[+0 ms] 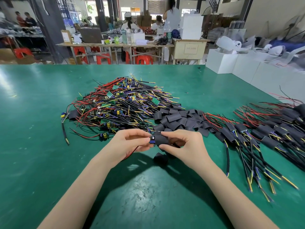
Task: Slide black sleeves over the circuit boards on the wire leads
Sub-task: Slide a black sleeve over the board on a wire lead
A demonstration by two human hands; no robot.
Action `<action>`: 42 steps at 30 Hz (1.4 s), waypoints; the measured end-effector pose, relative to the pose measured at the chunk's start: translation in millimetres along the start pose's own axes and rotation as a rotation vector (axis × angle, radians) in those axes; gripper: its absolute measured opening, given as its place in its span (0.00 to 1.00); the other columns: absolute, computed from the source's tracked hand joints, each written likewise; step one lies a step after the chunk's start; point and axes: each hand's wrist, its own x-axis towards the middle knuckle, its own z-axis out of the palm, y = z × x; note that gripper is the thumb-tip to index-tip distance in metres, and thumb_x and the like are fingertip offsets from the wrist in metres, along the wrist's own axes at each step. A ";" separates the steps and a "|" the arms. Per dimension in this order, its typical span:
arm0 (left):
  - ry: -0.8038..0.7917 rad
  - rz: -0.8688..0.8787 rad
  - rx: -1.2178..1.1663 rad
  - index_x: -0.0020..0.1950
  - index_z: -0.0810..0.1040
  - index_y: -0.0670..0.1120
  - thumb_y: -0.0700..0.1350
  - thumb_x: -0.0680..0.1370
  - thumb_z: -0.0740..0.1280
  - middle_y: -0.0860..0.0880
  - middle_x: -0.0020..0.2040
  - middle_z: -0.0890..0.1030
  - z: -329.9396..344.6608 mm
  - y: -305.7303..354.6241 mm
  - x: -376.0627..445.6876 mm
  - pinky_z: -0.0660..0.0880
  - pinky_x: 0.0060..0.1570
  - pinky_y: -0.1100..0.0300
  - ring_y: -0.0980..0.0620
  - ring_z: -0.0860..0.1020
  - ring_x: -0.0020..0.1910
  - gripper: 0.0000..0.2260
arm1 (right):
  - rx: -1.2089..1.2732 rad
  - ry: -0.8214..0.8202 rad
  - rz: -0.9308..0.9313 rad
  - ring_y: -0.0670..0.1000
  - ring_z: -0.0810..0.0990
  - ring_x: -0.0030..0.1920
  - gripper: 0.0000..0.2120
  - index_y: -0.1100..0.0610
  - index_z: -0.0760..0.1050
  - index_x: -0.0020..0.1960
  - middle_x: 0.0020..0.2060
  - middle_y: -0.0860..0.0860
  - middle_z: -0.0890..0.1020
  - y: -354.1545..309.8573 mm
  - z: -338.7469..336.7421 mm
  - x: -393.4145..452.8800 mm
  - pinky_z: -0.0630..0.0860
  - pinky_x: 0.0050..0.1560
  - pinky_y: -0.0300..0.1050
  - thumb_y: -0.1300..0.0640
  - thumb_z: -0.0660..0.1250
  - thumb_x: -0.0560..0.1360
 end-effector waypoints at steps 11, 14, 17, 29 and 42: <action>0.017 -0.005 0.061 0.36 0.83 0.45 0.37 0.65 0.74 0.41 0.38 0.83 4.5 -5.8 -0.9 0.79 0.38 0.63 0.47 0.83 0.36 0.04 | 0.014 -0.016 -0.041 0.40 0.81 0.36 0.16 0.56 0.84 0.49 0.36 0.46 0.83 1.1 7.6 -3.6 0.71 0.39 0.25 0.58 0.81 0.63; 0.013 0.009 0.093 0.36 0.84 0.46 0.40 0.64 0.76 0.41 0.37 0.83 4.2 -6.7 0.1 0.78 0.39 0.63 0.47 0.82 0.36 0.04 | 0.026 -0.014 -0.017 0.40 0.81 0.36 0.16 0.56 0.84 0.49 0.35 0.45 0.83 1.4 8.0 -3.2 0.72 0.39 0.26 0.59 0.80 0.63; 0.050 0.019 0.144 0.37 0.84 0.46 0.43 0.62 0.77 0.40 0.38 0.84 2.3 -7.5 0.5 0.80 0.41 0.61 0.46 0.82 0.37 0.06 | -0.007 -0.012 -0.019 0.39 0.80 0.35 0.16 0.56 0.84 0.50 0.35 0.46 0.83 1.6 8.3 -3.7 0.71 0.39 0.25 0.58 0.81 0.63; 0.086 0.107 0.269 0.37 0.85 0.47 0.34 0.72 0.74 0.43 0.36 0.85 7.5 -6.0 0.4 0.78 0.38 0.64 0.49 0.84 0.35 0.08 | -0.303 -0.078 -0.080 0.53 0.79 0.37 0.15 0.53 0.83 0.47 0.36 0.50 0.81 -2.3 6.0 -4.2 0.76 0.36 0.49 0.47 0.69 0.64; -0.011 0.200 0.357 0.39 0.85 0.47 0.38 0.71 0.76 0.49 0.37 0.84 11.6 -5.6 0.1 0.76 0.39 0.65 0.55 0.80 0.36 0.04 | -0.161 -0.094 -0.077 0.46 0.76 0.35 0.17 0.55 0.84 0.52 0.36 0.50 0.82 -1.3 9.5 -4.8 0.75 0.38 0.44 0.59 0.76 0.64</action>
